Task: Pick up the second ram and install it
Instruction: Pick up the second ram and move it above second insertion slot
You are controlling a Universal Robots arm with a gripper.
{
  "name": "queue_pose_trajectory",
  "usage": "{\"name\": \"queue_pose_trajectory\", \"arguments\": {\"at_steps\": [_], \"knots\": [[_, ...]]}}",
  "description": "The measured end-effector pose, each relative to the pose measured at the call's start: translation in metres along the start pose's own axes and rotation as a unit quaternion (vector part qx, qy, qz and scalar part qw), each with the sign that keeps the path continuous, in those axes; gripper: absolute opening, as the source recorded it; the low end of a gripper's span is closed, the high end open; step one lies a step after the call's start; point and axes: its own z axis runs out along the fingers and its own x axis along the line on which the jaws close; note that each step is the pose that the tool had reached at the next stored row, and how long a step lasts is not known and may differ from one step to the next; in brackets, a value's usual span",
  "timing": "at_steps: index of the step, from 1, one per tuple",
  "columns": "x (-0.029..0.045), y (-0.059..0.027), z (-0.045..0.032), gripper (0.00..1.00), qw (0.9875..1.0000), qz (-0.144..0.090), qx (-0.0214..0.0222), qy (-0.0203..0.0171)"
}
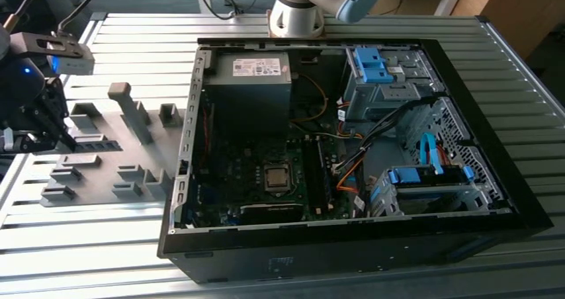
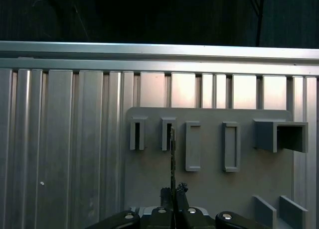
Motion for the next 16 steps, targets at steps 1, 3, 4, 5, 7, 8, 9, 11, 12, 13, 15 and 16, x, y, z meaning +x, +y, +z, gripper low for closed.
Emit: {"name": "queue_pose_trajectory", "arguments": {"at_steps": [1,3,4,5,7,8,9,11,12,13,15,16], "knots": [[0.0,0.0,0.0,0.14,1.0,0.0,0.0,0.0],[0.0,0.0,-0.0004,0.14,1.0,0.0,-0.0001,0.0],[0.0,0.0,-0.0008,0.14,1.0,0.0,-0.0001,0.0001],[0.0,0.0,-0.0013,0.14,1.0,0.0,-0.0002,0.0001],[0.0,0.0001,-0.0023,0.14,1.0,0.0,0.0,0.0],[0.0,0.0001,-0.0032,0.14,1.0,0.0,-0.0001,0.0001],[-0.0001,0.0001,-0.0037,0.14,1.0,0.0,0.0,0.0],[-0.0001,0.0001,-0.0051,0.14,1.0,0.0,-0.0001,0.0],[-0.0001,0.0001,-0.0058,0.14,1.0,0.0,0.0,0.0],[-0.0001,0.0001,-0.0064,0.14,1.0,0.0,0.0,0.0],[-0.0001,0.0001,-0.0077,0.14,1.0,0.0,0.0,0.0],[-0.0001,0.0001,-0.0084,0.14,1.0,0.0,0.0,0.0]]}}
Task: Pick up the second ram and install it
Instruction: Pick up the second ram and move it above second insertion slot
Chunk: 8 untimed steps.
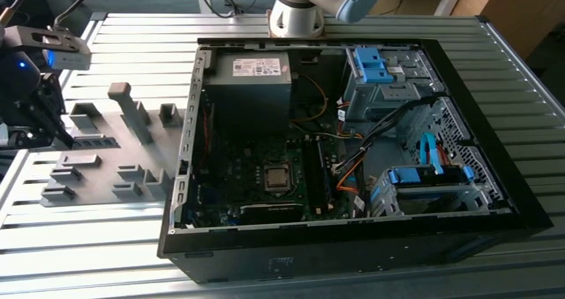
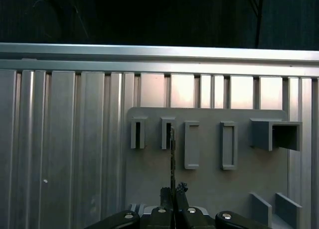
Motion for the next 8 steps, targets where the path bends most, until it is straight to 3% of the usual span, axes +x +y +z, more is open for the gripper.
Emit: {"name": "queue_pose_trajectory", "arguments": {"at_steps": [8], "knots": [[-0.0001,0.0001,-0.0053,0.14,1.0,0.0,0.0,0.0]]}}
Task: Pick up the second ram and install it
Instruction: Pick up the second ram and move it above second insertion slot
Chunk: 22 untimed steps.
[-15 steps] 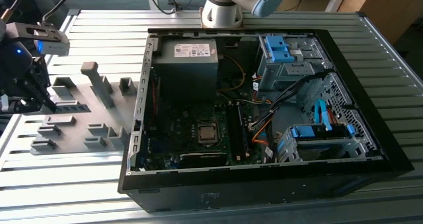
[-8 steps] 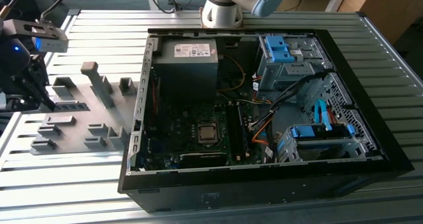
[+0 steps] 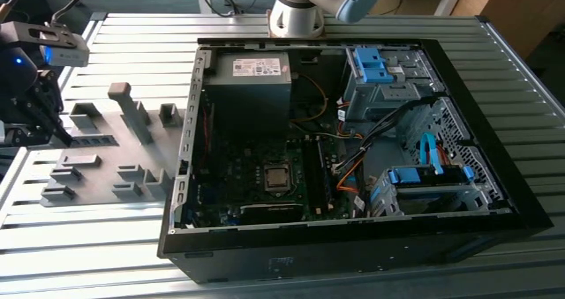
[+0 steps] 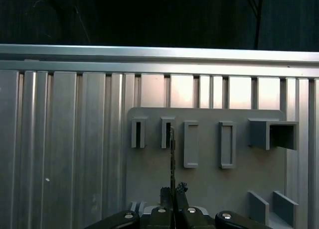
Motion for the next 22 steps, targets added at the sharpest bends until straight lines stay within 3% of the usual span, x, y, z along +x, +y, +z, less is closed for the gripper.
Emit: {"name": "queue_pose_trajectory", "arguments": {"at_steps": [22], "knots": [[-0.0002,0.0001,-0.0159,0.14,1.0,0.0,0.0001,0.0]]}}
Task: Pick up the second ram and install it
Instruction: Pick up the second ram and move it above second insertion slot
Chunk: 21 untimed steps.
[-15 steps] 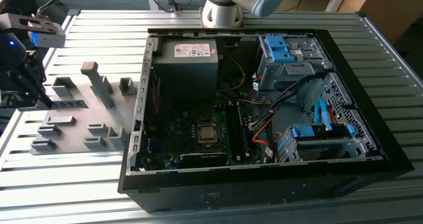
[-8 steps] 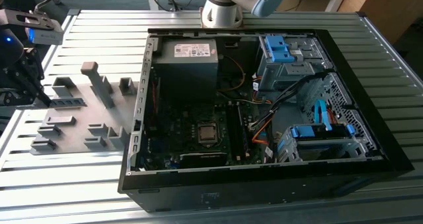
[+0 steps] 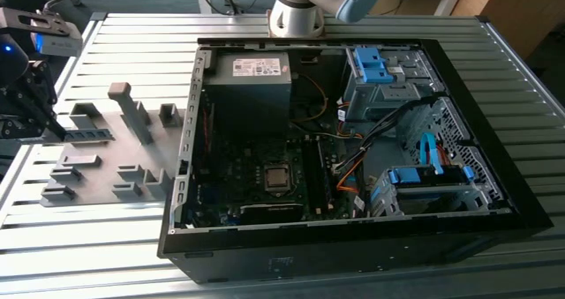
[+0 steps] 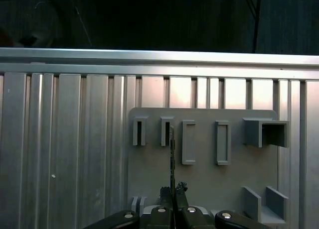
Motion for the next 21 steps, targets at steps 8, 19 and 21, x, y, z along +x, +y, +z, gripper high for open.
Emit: {"name": "queue_pose_trajectory", "arguments": {"at_steps": [8,19,21], "knots": [[-0.0001,0.0,-0.0044,0.14,1.0,0.0,0.0,0.0],[-0.0002,0.0001,-0.0106,0.14,1.0,0.0,0.0,0.0],[-0.0002,0.0001,-0.0118,0.14,1.0,0.0,0.0,0.0]]}}
